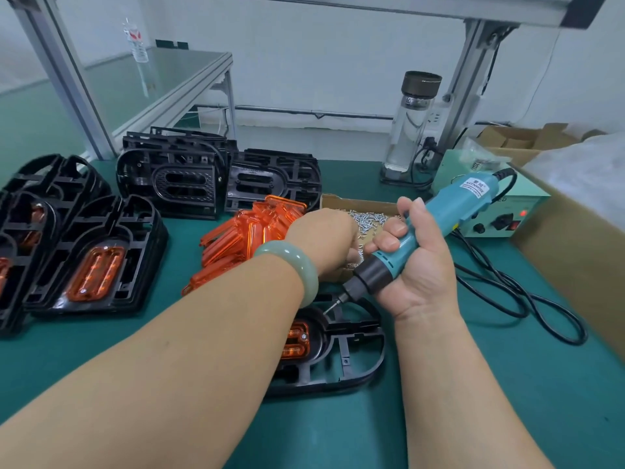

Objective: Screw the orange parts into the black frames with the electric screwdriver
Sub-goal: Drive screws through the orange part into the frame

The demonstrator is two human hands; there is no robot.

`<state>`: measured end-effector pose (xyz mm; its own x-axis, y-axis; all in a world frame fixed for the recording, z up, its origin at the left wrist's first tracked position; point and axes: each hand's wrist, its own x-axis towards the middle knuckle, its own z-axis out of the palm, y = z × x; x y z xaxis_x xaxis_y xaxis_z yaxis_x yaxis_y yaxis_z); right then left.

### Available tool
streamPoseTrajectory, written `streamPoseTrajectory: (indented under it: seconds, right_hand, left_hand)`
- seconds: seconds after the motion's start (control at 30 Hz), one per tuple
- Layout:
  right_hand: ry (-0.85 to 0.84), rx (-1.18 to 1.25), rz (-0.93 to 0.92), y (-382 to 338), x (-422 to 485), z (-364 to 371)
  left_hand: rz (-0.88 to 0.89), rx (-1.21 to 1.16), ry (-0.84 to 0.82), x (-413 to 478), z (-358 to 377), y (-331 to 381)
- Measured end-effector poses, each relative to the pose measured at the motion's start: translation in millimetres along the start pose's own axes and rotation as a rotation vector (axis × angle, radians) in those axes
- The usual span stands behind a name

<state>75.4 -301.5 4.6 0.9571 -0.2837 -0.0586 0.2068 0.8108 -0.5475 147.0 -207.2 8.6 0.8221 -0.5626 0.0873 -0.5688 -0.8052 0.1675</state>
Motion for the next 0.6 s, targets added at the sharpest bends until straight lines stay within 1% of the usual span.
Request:
streamPoseTrajectory:
  seconds: [0.1, 0.2, 0.37, 0.5, 0.6]
  right_hand:
    - [-0.001, 0.006, 0.018, 1.0, 0.5, 0.5]
    - [-0.015, 0.035, 0.005, 1.8, 0.3, 1.6]
    - [-0.016, 0.011, 0.008, 4.1, 0.9, 0.1]
    - [0.003, -0.003, 0.003, 6.5, 1.2, -0.7]
    - [0.002, -0.005, 0.013, 4.8, 1.8, -2.0]
  left_hand:
    - [-0.015, -0.018, 0.033, -1.7, 1.2, 1.0]
    - [-0.041, -0.113, 0.056, -1.1, 1.6, 0.1]
    - [-0.072, -0.242, 0.213, -4.7, -1.6, -4.1]
    - [-0.056, -0.238, 0.164, -2.9, 0.6, -1.9]
    - [-0.076, -0.250, 0.127, -1.9, 0.0, -1.5]
